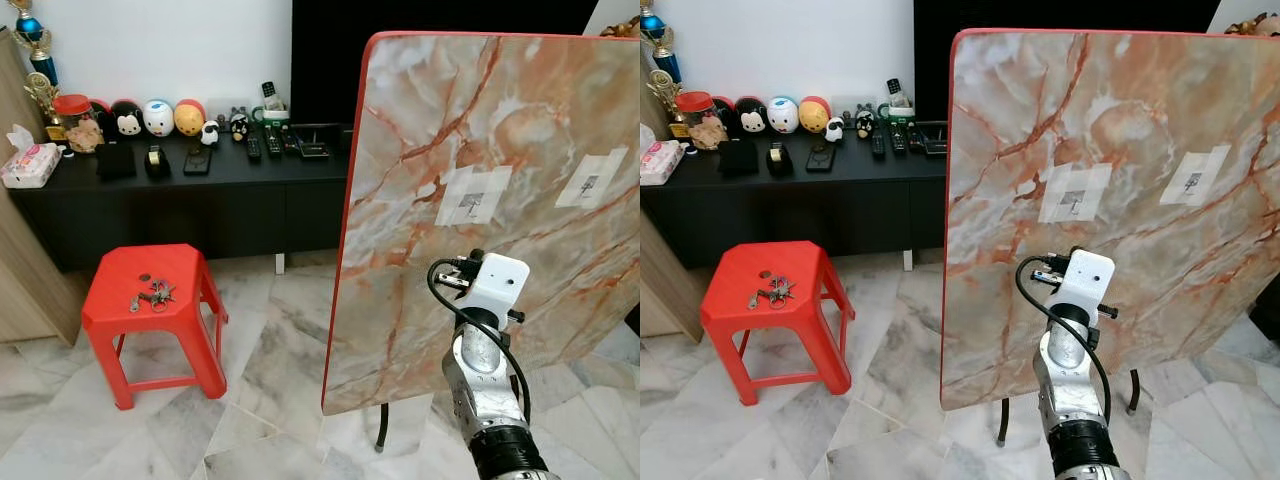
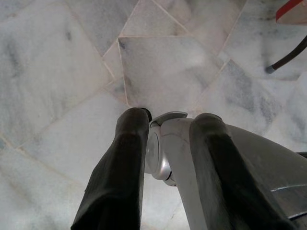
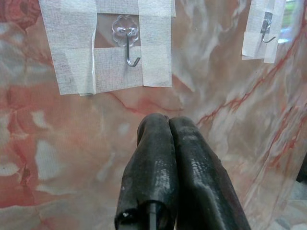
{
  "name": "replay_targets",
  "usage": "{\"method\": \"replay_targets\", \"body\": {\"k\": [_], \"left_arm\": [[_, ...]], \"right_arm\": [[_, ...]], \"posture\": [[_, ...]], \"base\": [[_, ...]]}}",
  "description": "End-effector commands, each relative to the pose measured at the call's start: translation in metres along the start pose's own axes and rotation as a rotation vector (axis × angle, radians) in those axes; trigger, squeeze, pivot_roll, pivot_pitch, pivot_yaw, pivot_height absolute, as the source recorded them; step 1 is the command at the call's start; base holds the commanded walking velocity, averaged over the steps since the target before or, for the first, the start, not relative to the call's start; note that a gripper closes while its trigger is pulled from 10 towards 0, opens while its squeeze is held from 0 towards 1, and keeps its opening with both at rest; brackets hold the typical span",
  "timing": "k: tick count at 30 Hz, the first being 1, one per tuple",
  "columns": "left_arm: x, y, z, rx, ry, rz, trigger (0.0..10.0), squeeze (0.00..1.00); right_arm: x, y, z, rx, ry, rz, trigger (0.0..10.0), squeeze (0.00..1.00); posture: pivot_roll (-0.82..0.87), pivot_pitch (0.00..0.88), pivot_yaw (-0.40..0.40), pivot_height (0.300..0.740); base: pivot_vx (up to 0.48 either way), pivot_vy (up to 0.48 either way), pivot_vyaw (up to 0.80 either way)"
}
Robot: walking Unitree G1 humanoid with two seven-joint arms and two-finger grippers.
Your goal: Hang keys on a hook
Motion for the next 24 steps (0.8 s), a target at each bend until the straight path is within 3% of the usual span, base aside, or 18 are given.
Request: {"method": "replay_targets", "body": {"k": [1,10,15,24], "left_arm": [[0.006,0.004,-0.008,0.031,0.007,0.004,10.0,0.0],[0.008,0.007,-0.015,0.036,0.007,-0.007,10.0,0.0],[0.005,0.008,-0.018,0.037,0.005,-0.016,10.0,0.0],[-0.017,-0.002,-0.01,0.024,-0.006,-0.043,10.0,0.0]], "right_arm": [[-0.005,-0.002,0.003,-0.007,-0.007,-0.014,10.0,0.0],[-0.004,-0.002,0.001,0.0,-0.007,-0.014,10.0,0.0],[-0.004,-0.002,0.001,0.002,-0.007,-0.011,10.0,0.0],[-0.001,-0.002,0.001,0.001,-0.016,-0.005,10.0,0.0]], "posture": [[0.08,0.0,-0.103,0.74],[0.08,0.0,-0.104,0.74],[0.08,0.0,-0.104,0.74],[0.08,0.0,-0.104,0.74]], "base": [[0.0,0.0,0.0],[0.0,0.0,0.0],[0.245,0.0,0.0],[0.265,0.0,0.0]]}}
Point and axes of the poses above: a point about 5 cm out from each wrist's last joint towards the gripper, its own y axis pointing back from the gripper into the wrist, its own z axis along the axis of the wrist's last joint, x = y × z, the point moved 4 cm from there along -y, pointing out of the wrist towards the gripper, and after that the axes turned 11 degrees about y, right-handed, at the moved point
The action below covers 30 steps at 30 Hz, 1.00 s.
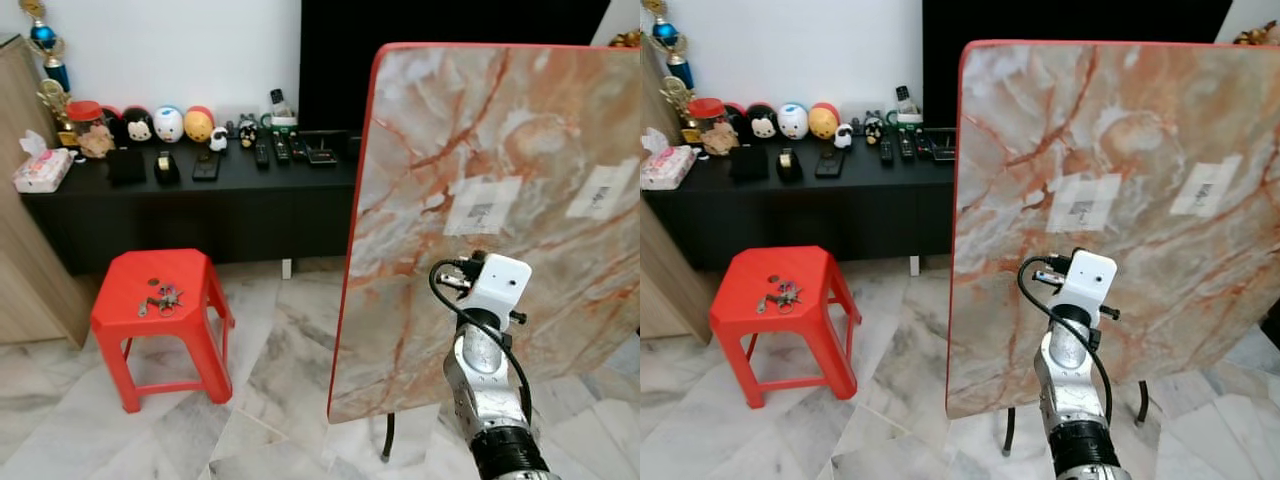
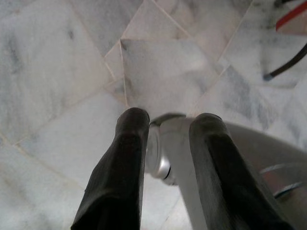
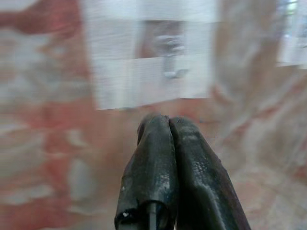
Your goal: Hang keys on a hook
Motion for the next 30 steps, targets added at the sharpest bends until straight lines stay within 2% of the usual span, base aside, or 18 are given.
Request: {"method": "replay_targets", "body": {"k": [1,6,10,15,23,26,30], "left_arm": [[-0.012,-0.004,-0.003,0.027,-0.007,-0.019,10.0,0.0],[-0.01,-0.005,0.0,0.031,-0.008,-0.011,10.0,0.0],[0.006,0.0,-0.001,0.042,-0.003,0.016,10.0,0.0],[0.011,0.003,-0.006,0.051,-0.001,0.021,10.0,0.0],[0.01,0.004,-0.01,0.058,-0.001,0.02,10.0,0.0],[0.003,0.002,-0.008,0.05,-0.005,0.004,10.0,0.0],[-0.003,-0.001,-0.007,0.042,-0.008,-0.007,10.0,0.0]], "right_arm": [[-0.002,-0.002,0.002,-0.002,-0.015,-0.01,10.0,0.0],[-0.002,-0.002,0.001,0.002,-0.019,-0.014,10.0,0.0],[-0.004,0.001,-0.002,0.017,-0.027,-0.026,10.0,0.0],[-0.007,0.006,-0.008,0.044,-0.037,-0.054,10.0,0.0],[-0.016,0.011,-0.006,0.035,-0.017,-0.113,10.0,0.0],[-0.024,0.005,0.011,-0.039,0.041,-0.158,10.0,0.0],[-0.028,0.001,0.018,-0.064,0.067,-0.18,10.0,0.0]], "posture": [[0.08,0.0,-0.104,0.74],[0.08,0.0,-0.103,0.74],[0.08,0.0,-0.104,0.74],[0.08,0.0,-0.105,0.74],[0.08,0.0,-0.105,0.74],[0.08,0.0,-0.104,0.74],[0.08,0.0,-0.105,0.74]], "base": [[0.266,0.0,0.0],[0.107,0.0,0.0],[0.0,0.0,0.0],[0.0,0.0,0.0],[0.0,0.0,0.0],[0.0,0.0,0.0],[0.0,0.0,0.0]]}}
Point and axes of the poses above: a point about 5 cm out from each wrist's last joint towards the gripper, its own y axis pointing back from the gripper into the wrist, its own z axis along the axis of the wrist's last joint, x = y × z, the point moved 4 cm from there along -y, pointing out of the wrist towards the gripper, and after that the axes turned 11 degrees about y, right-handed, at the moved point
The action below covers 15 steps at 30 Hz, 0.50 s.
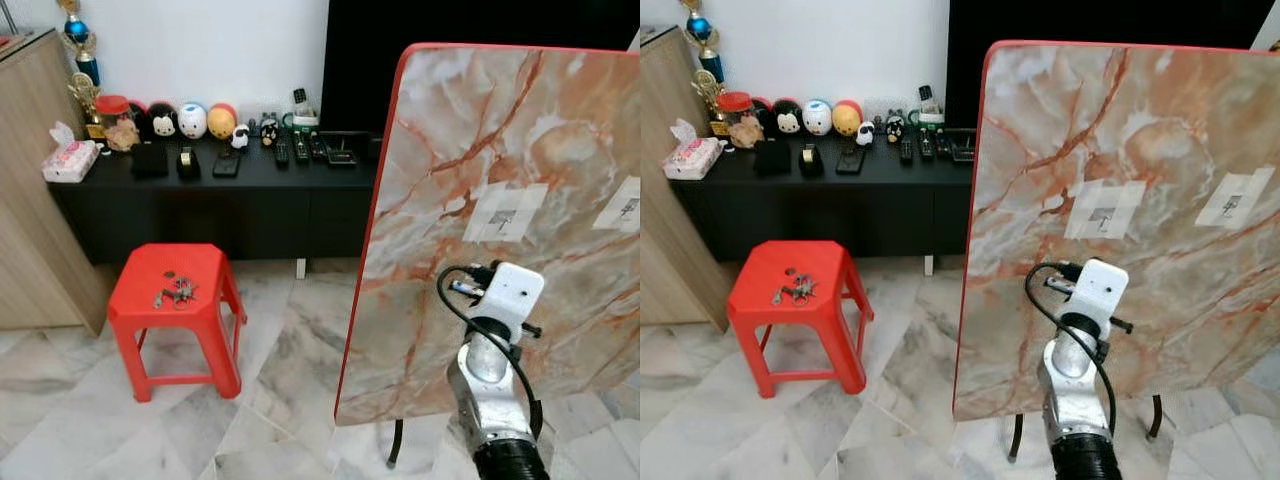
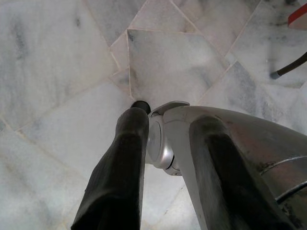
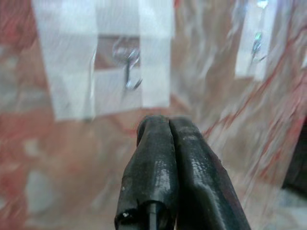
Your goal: Hang keys on a hook
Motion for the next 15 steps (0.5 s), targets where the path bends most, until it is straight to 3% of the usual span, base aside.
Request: {"method": "replay_targets", "body": {"k": [1,15], "left_arm": [[-0.014,-0.003,-0.002,0.005,-0.009,-0.029,10.0,0.0],[-0.029,-0.008,-0.001,0.003,-0.023,-0.044,10.0,0.0]], "right_arm": [[-0.003,-0.007,0.016,-0.052,0.004,-0.016,10.0,0.0],[-0.006,-0.023,0.024,-0.065,0.059,-0.047,10.0,0.0]], "posture": [[0.08,0.0,-0.106,0.74],[0.08,0.0,-0.098,0.74]], "base": [[0.0,0.0,0.0],[0.0,0.0,0.0]]}}
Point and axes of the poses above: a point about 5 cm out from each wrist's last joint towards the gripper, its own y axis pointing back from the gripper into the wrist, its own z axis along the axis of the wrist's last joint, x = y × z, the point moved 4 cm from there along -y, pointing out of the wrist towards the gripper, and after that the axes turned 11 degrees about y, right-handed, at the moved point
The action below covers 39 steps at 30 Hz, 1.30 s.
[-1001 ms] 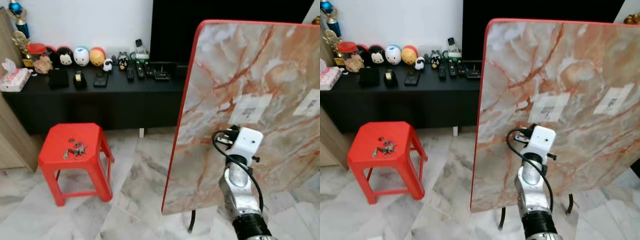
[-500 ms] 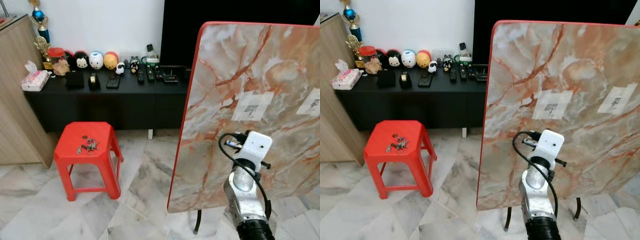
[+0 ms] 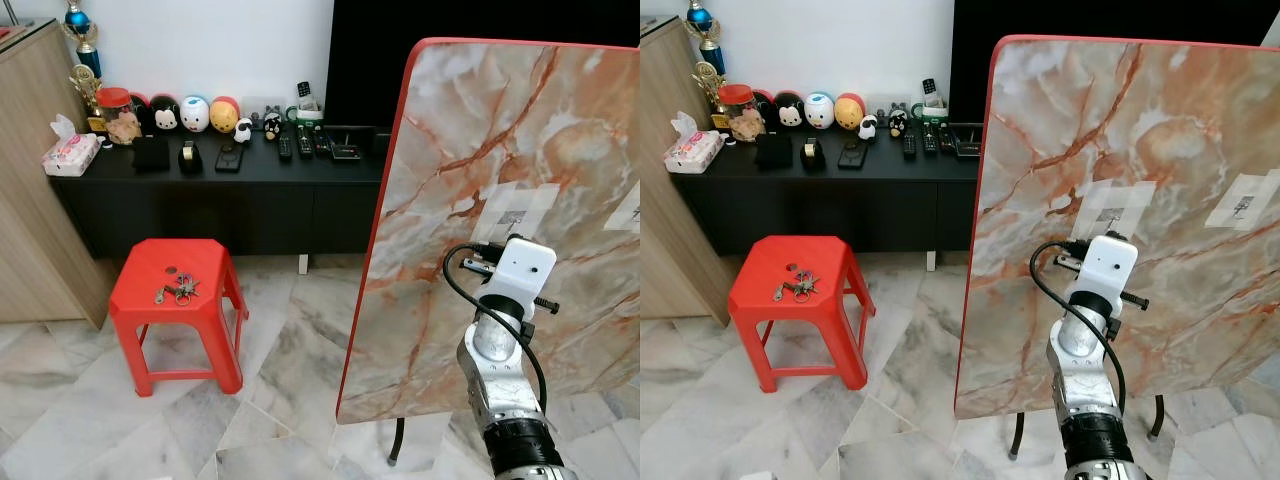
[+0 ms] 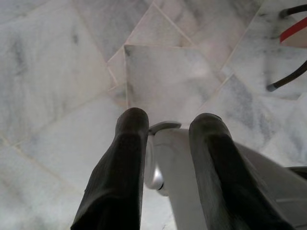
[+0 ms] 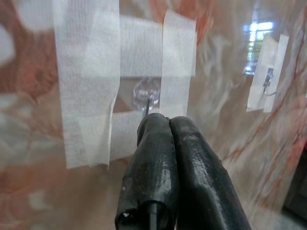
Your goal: Hang keys on a hook
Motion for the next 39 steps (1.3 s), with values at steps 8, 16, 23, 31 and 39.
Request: {"method": "replay_targets", "body": {"k": [8,16,23,31,39], "left_arm": [[0.026,0.015,-0.022,0.062,0.002,0.015,10.0,0.0],[0.042,0.02,-0.016,0.058,0.004,0.032,10.0,0.0],[0.021,0.009,-0.01,0.048,-0.016,0.01,10.0,0.0],[-0.016,-0.002,-0.012,0.05,-0.03,-0.029,10.0,0.0],[-0.03,-0.002,-0.024,0.069,-0.035,-0.032,10.0,0.0]], "right_arm": [[-0.014,-0.009,0.002,-0.003,0.037,-0.069,10.0,0.0],[-0.017,-0.009,-0.001,0.005,0.047,-0.084,10.0,0.0],[-0.015,-0.012,0.0,0.011,0.058,-0.08,10.0,0.0],[-0.013,-0.012,-0.004,0.031,0.063,-0.072,10.0,0.0],[-0.008,-0.014,-0.006,0.049,0.083,-0.045,10.0,0.0]], "posture": [[0.08,0.0,-0.094,0.74],[0.08,0.0,-0.093,0.74],[0.08,0.0,-0.095,0.74],[0.08,0.0,-0.093,0.74],[0.08,0.0,-0.096,0.74]], "base": [[0.0,0.0,0.0],[0.0,0.0,0.0],[0.0,0.0,0.0],[0.0,0.0,0.0],[0.0,0.0,0.0]]}}
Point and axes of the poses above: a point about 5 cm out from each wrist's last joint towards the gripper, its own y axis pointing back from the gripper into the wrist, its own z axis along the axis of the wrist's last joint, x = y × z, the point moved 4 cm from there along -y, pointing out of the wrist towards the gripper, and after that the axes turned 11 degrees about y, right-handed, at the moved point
